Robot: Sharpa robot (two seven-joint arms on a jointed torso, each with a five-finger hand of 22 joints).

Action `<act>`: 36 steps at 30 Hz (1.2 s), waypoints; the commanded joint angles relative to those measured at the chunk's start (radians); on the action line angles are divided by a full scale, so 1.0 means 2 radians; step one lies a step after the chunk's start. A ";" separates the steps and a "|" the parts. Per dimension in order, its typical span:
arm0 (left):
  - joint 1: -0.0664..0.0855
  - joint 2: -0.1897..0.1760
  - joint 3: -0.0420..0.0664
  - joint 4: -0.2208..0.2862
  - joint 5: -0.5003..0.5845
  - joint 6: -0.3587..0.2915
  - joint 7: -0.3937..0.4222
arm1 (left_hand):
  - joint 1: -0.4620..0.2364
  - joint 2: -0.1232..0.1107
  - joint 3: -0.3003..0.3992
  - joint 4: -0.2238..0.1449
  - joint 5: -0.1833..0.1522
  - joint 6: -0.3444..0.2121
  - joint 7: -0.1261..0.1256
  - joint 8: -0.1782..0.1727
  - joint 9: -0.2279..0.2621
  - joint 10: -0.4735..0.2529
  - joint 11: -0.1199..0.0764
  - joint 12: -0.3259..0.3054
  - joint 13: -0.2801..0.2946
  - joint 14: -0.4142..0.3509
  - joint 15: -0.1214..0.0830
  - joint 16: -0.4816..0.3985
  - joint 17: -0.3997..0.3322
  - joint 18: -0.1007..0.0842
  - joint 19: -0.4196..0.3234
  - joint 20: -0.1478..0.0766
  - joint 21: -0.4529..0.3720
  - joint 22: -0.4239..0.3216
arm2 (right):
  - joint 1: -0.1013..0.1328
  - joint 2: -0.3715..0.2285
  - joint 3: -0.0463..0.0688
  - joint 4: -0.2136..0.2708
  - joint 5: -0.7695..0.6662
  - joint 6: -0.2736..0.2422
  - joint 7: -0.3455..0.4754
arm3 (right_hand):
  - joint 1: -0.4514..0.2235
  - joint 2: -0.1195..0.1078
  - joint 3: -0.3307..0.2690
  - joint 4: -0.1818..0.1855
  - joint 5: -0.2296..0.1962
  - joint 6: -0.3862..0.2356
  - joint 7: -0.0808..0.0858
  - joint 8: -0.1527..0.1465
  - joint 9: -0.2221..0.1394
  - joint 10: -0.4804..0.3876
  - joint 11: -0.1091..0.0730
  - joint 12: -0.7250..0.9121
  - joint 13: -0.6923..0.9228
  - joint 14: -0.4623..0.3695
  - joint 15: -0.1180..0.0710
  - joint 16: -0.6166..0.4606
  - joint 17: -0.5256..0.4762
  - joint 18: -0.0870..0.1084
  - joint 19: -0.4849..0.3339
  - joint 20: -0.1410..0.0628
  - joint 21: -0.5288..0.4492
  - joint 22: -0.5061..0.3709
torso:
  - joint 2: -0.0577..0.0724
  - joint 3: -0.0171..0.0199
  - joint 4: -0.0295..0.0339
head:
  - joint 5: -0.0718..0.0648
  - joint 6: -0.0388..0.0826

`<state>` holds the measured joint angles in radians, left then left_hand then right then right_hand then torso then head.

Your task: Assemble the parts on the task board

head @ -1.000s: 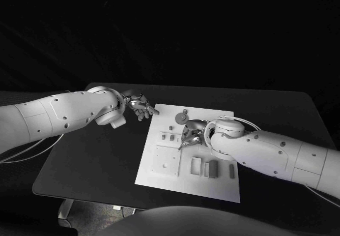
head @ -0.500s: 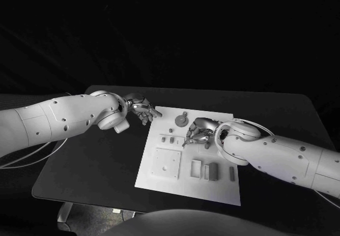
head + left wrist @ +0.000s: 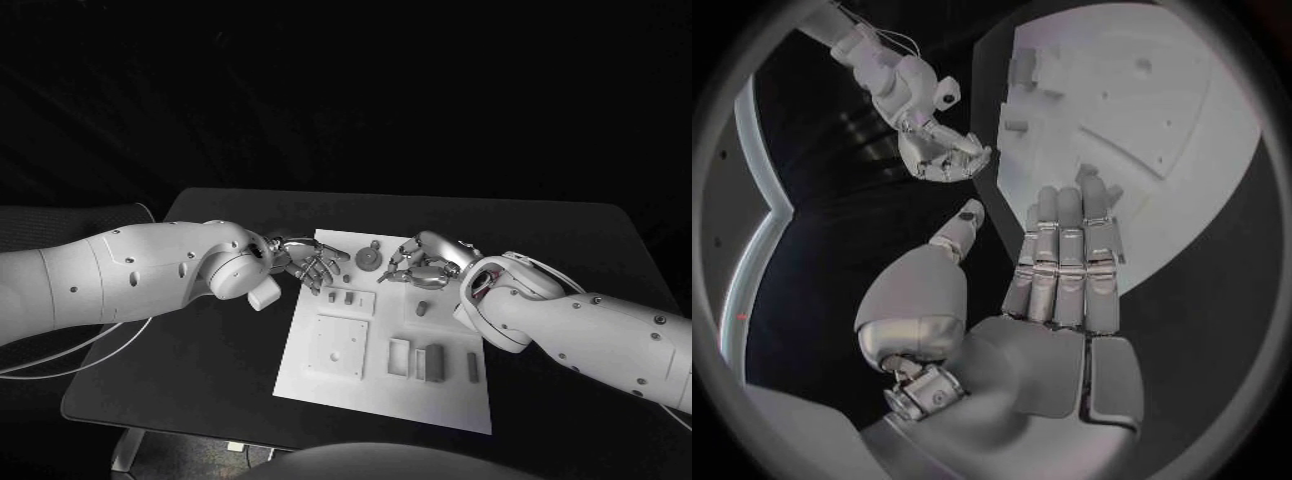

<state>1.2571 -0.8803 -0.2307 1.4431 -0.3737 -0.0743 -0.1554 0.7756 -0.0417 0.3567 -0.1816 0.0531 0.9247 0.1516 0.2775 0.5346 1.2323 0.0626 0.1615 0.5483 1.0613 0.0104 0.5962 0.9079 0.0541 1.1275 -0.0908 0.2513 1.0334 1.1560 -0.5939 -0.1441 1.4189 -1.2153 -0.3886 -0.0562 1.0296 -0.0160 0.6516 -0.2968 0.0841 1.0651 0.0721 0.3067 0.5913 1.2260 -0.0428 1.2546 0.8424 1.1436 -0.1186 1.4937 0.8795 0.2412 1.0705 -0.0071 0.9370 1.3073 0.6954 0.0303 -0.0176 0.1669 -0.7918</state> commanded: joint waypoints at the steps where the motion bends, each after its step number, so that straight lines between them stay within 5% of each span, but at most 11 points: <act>1: 0.000 0.003 -0.003 0.010 0.068 0.024 -0.021 | -0.006 0.001 -0.001 0.005 -0.002 -0.004 0.000 -0.003 -0.001 -0.005 0.000 -0.003 0.001 -0.004 -0.001 0.002 0.001 0.010 -0.005 0.000 -0.003 0.001 | 0.000 -0.002 0.001 0.003 0.009 -0.027 0.030 | 0.005 0.000 0.003 0.001 0.003 0.003 -0.001 0.002 0.001 0.003 0.001 -0.003 -0.001 0.002 -0.006 0.002 -0.001 0.010 0.002 -0.002 0.003 0.008 | 0.000 0.0016 -0.0003 | 0.000 0.005; 6: 0.000 0.008 -0.003 0.019 0.106 0.017 -0.010 | -0.005 0.001 0.000 0.005 -0.002 -0.033 0.007 -0.019 -0.009 -0.006 0.001 -0.005 0.002 -0.006 0.000 0.004 0.002 0.011 -0.006 0.001 -0.005 0.003 | 0.000 -0.004 0.006 0.006 0.009 -0.024 0.030 | 0.005 0.000 0.003 0.001 0.003 0.004 -0.001 0.002 0.001 0.003 0.001 -0.003 -0.001 0.002 -0.006 0.001 -0.001 0.010 0.002 -0.002 0.003 0.007 | 0.000 0.0007 -0.0001 | -0.002 0.010; 17: 0.000 0.016 -0.003 0.025 0.156 0.032 0.026 | -0.003 0.010 -0.002 0.002 -0.002 -0.044 0.003 -0.024 -0.013 -0.009 0.002 -0.008 0.003 -0.010 0.001 0.004 0.003 0.011 -0.009 0.003 -0.008 0.005 | -0.001 -0.002 0.007 0.010 0.009 -0.023 0.030 | 0.006 0.000 0.003 0.001 0.002 0.004 -0.001 0.002 0.001 0.004 0.001 -0.003 -0.001 0.002 -0.007 0.001 -0.001 0.010 0.003 -0.002 0.003 0.007 | 0.001 -0.0015 0.0007 | -0.005 0.013; 31: 0.000 0.017 -0.003 0.027 0.158 0.058 0.037 | 0.024 0.049 -0.006 -0.035 -0.002 -0.039 -0.005 -0.017 -0.012 -0.012 0.004 -0.012 0.008 -0.016 0.004 0.006 0.005 0.010 -0.012 0.006 -0.011 0.011 | -0.001 0.003 0.007 0.008 0.006 -0.024 0.027 | 0.006 0.000 0.004 0.001 0.002 0.004 -0.001 0.002 0.001 0.004 0.001 -0.003 -0.001 0.002 -0.007 0.001 -0.001 0.010 0.003 -0.002 0.003 0.007 | 0.001 -0.0019 0.0011 | -0.007 0.012; 36: 0.000 0.017 -0.003 0.028 0.156 0.063 0.041 | 0.029 0.053 -0.009 -0.046 -0.002 -0.034 -0.004 -0.014 -0.012 -0.012 0.004 -0.012 0.009 -0.016 0.004 0.006 0.005 0.010 -0.012 0.006 -0.012 0.013 | -0.001 0.003 0.007 0.008 0.006 -0.024 0.027 | 0.006 0.000 0.004 0.001 0.002 0.004 -0.001 0.002 0.001 0.004 0.001 -0.004 -0.001 0.003 -0.008 0.001 -0.001 0.010 0.004 -0.003 0.003 0.007 | 0.000 -0.0018 0.0007 | -0.007 0.011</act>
<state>1.2566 -0.8476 -0.2373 1.4944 -0.0724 0.0146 -0.0984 0.8345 0.0582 0.3390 -0.2698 0.0531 0.8530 0.1455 0.2432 0.5096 1.2146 0.0730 0.1423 0.5662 1.0380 0.0197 0.6041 0.9165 0.0690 1.1111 -0.0788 0.2318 1.0581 1.1545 -0.5889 -0.1305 1.4343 -1.1982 -0.4329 -0.0103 1.0294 -0.0162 0.6543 -0.2937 0.0852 1.0648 0.0719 0.3036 0.5918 1.2261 -0.0429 1.2508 0.8416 1.1424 -0.1210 1.4938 0.8779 0.2531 1.0757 -0.0087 0.9370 1.3073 0.6963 0.0264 -0.0155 0.1530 -0.7686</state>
